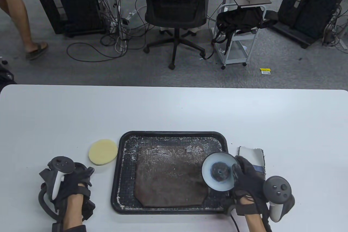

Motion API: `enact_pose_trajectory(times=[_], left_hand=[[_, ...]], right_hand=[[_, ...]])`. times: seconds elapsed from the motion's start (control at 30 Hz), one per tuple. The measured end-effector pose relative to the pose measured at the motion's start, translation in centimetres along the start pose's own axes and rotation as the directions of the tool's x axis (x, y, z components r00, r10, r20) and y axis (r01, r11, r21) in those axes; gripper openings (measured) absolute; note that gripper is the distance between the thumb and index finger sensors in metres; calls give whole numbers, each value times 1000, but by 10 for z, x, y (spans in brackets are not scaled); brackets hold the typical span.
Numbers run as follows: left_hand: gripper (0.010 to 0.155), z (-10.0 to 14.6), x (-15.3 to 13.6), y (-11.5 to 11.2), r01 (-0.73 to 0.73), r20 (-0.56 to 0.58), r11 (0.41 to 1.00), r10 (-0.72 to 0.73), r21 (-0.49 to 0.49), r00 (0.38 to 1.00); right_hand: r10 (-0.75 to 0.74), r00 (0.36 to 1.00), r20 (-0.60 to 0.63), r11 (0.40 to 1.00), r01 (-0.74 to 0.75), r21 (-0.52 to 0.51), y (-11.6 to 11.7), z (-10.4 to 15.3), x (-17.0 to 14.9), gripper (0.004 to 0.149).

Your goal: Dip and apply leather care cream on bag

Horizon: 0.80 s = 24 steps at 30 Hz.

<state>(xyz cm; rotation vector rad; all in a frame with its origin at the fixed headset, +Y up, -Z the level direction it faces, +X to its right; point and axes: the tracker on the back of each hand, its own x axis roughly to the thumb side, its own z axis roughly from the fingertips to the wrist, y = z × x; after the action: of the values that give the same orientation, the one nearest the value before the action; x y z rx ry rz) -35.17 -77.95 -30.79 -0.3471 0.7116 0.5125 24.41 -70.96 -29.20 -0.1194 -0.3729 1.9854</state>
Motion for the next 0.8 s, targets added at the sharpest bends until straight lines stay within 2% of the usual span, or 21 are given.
enact_pose_trajectory(times=[0.17,0.37,0.53,0.6,0.7,0.77,0.8], left_hand=[[116,-12,-7,-12,-9,-35,995,6,-99,999],[120,-14,-6,-12,55,-40,994,-59,-99,997],[122,-7,-2,-3,97,-64,995,-99,-33,993],[122,1,0,5,77,-56,997,-75,30,996],[121,21,14,21,18,45,984,-26,177,999],[121,39,30,27,-22,160,968,-19,249,987],[121,52,42,29,-59,257,961,-12,270,966]], right_hand=[[-29,1000,-12,999,30,43,7,2,0,62],[-21,1000,-22,999,22,38,6,3,0,62],[-24,999,-24,999,25,37,7,4,0,63],[-16,1000,-20,999,17,40,8,5,1,63],[-3,1000,-13,999,3,47,12,6,4,63],[9,1000,-10,999,-8,53,16,7,6,62],[13,1000,-15,998,-13,57,18,7,7,62]])
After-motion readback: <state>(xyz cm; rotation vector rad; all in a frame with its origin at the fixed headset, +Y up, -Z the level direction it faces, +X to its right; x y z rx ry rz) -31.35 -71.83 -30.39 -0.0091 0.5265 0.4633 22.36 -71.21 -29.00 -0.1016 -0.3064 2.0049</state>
